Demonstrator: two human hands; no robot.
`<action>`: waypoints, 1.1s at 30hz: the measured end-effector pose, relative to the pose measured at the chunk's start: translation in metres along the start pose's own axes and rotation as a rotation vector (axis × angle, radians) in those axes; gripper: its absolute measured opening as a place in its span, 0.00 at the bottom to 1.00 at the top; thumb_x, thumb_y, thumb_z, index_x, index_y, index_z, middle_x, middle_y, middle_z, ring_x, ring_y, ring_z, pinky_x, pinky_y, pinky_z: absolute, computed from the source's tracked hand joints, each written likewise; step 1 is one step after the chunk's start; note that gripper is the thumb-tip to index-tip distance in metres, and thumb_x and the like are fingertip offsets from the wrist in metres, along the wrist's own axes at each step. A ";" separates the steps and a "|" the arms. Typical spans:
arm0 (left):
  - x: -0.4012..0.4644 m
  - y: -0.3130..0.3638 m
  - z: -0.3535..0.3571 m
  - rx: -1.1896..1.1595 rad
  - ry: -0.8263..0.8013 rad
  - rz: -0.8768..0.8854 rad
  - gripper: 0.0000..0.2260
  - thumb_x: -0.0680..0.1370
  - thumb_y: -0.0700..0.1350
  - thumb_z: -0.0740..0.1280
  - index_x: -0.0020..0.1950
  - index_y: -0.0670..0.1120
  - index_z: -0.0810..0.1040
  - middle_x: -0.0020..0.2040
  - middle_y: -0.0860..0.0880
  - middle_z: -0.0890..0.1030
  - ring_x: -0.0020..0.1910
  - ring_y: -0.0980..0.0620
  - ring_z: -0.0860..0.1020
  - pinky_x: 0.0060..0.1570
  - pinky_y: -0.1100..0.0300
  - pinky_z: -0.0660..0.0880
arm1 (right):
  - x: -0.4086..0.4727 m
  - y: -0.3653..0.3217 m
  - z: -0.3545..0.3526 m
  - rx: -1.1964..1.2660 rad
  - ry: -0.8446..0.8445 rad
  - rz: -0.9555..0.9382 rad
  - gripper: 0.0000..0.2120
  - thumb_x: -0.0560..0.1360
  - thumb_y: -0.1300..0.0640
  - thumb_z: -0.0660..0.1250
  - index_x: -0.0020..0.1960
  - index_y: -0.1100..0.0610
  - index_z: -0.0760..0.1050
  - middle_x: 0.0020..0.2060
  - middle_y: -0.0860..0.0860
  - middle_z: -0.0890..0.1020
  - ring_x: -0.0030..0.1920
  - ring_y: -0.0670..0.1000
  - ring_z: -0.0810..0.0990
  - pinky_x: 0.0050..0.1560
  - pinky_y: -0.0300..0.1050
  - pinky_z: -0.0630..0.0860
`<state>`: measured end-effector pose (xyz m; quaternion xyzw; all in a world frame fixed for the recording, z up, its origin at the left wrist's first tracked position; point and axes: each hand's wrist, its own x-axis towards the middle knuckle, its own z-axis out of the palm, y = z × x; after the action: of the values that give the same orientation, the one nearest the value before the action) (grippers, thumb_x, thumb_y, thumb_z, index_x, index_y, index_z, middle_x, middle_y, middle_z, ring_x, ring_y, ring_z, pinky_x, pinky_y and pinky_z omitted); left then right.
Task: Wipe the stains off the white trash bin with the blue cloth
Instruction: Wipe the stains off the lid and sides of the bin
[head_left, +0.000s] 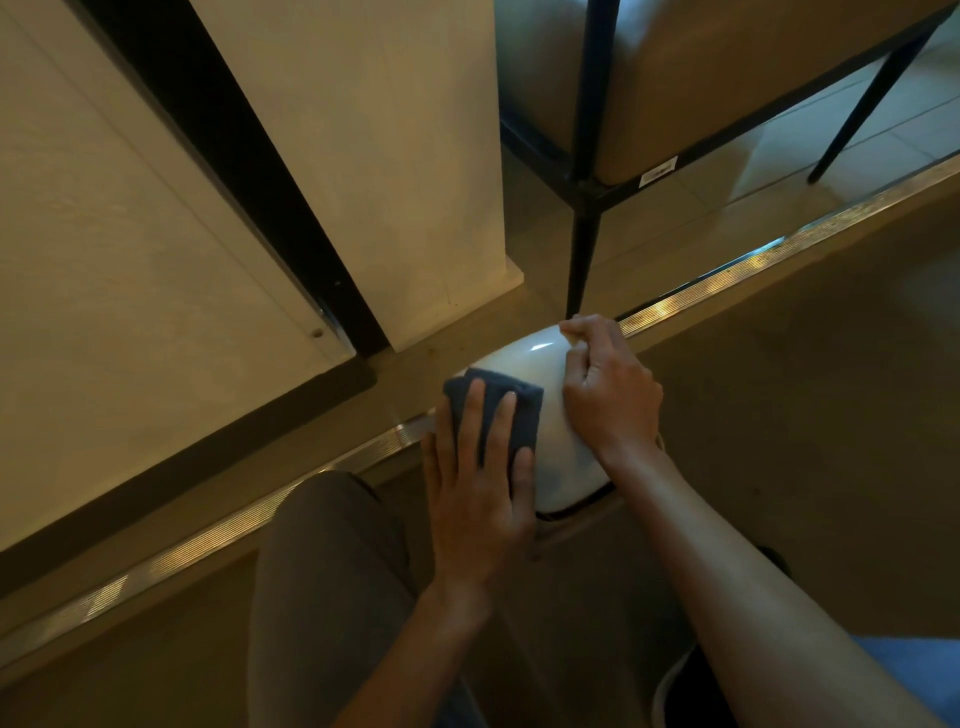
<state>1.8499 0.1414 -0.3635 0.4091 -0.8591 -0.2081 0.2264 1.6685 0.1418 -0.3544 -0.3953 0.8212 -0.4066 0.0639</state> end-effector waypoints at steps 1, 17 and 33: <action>-0.005 -0.001 0.000 -0.043 0.006 -0.021 0.25 0.85 0.56 0.52 0.82 0.54 0.55 0.85 0.50 0.51 0.84 0.47 0.45 0.80 0.38 0.50 | 0.000 0.001 0.000 0.006 -0.003 -0.003 0.17 0.79 0.46 0.50 0.62 0.43 0.72 0.60 0.41 0.76 0.48 0.40 0.72 0.41 0.30 0.61; 0.098 0.004 -0.024 -0.449 -0.089 -0.510 0.11 0.84 0.51 0.57 0.47 0.50 0.76 0.43 0.48 0.79 0.43 0.51 0.79 0.40 0.57 0.74 | 0.003 -0.001 -0.012 0.044 -0.141 -0.024 0.17 0.82 0.41 0.57 0.66 0.47 0.72 0.64 0.45 0.75 0.56 0.45 0.74 0.45 0.33 0.63; 0.103 0.008 -0.020 -0.340 0.000 -0.544 0.11 0.84 0.52 0.57 0.51 0.52 0.77 0.42 0.51 0.79 0.42 0.51 0.80 0.43 0.51 0.77 | 0.058 -0.004 -0.024 -0.148 -0.436 -0.350 0.10 0.81 0.47 0.58 0.51 0.52 0.73 0.46 0.48 0.78 0.47 0.50 0.75 0.43 0.48 0.70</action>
<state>1.7978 0.0605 -0.3205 0.5801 -0.6712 -0.4016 0.2274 1.6215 0.1146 -0.3230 -0.6128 0.7348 -0.2556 0.1387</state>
